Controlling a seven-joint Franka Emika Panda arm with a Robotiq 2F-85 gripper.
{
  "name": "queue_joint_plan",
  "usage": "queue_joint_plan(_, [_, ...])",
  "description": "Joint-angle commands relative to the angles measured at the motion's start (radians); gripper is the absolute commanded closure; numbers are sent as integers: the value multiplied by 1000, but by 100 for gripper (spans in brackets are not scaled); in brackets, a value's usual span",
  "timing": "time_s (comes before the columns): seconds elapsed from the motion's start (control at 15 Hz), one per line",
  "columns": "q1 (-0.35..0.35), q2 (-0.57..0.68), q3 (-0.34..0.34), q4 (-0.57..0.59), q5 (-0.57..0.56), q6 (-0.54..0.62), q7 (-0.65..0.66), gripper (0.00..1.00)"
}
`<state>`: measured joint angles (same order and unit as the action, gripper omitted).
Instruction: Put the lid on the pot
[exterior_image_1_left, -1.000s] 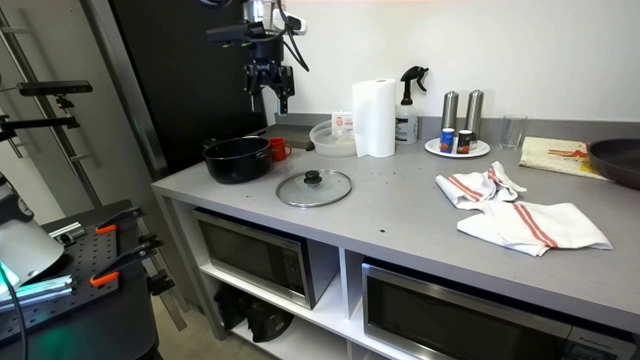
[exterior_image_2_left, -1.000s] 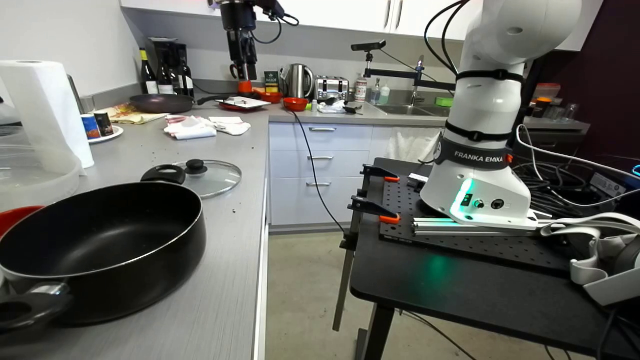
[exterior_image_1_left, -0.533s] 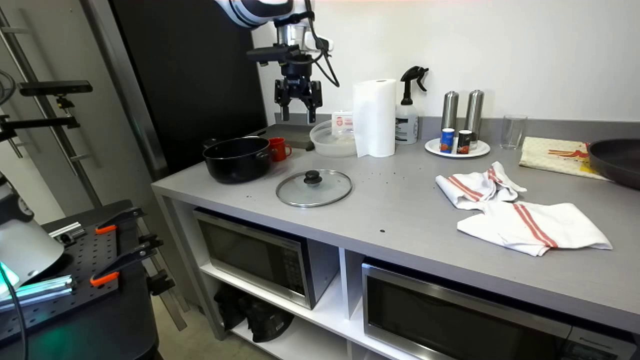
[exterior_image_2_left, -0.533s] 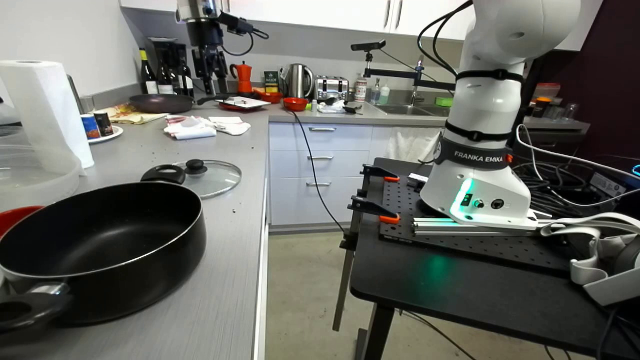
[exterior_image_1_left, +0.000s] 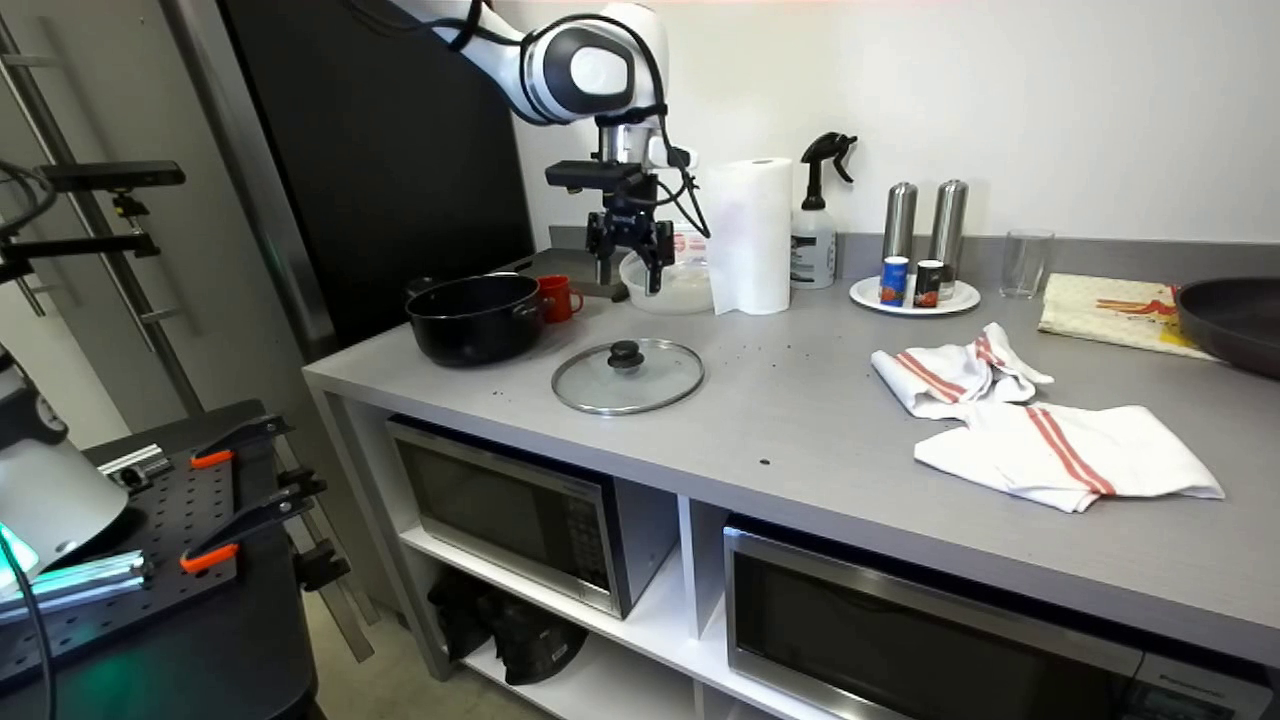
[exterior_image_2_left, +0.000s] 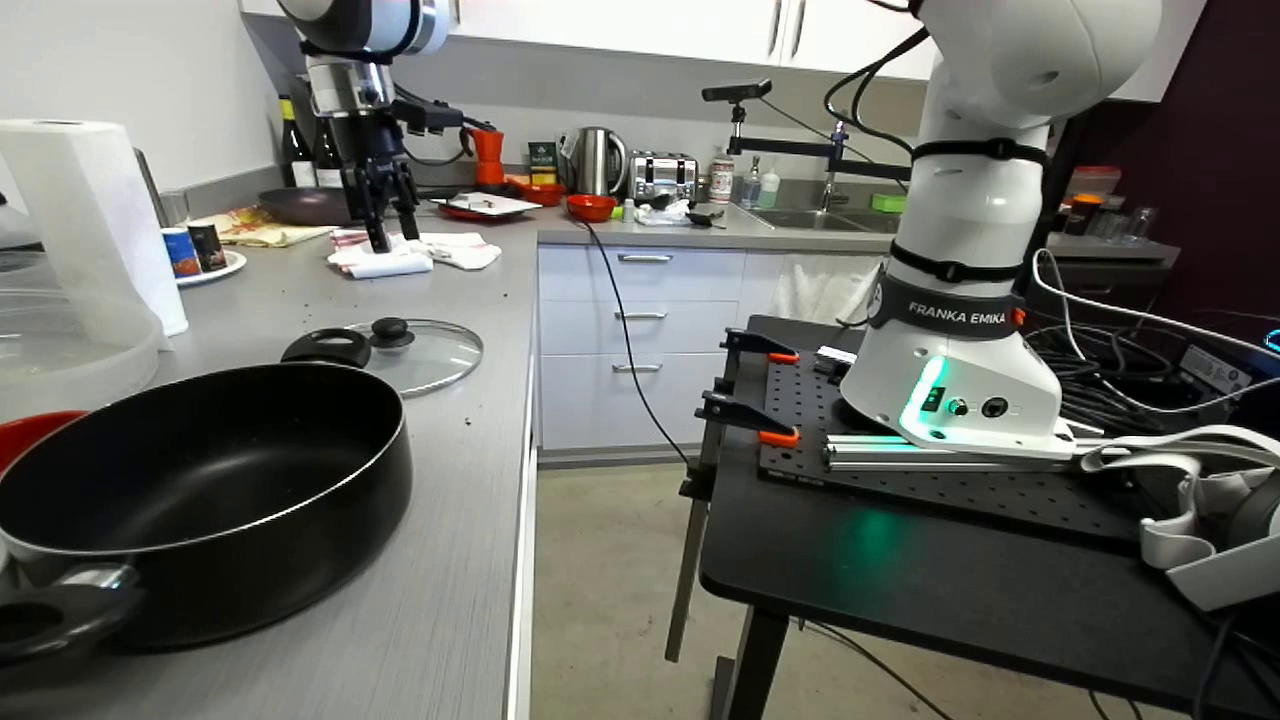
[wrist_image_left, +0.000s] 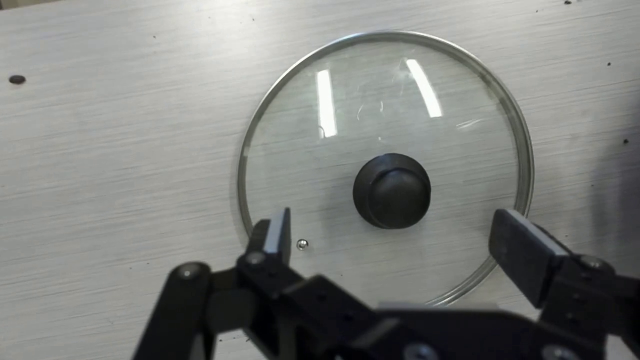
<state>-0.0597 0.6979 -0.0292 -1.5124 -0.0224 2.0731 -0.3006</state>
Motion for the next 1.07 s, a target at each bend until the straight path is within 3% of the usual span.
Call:
queue_joint_plan(0.0, [-2,127,18,159,-15,-57,29,0])
queue_joint_plan(1.0, [13,359,38,392,-17,-173,29,0])
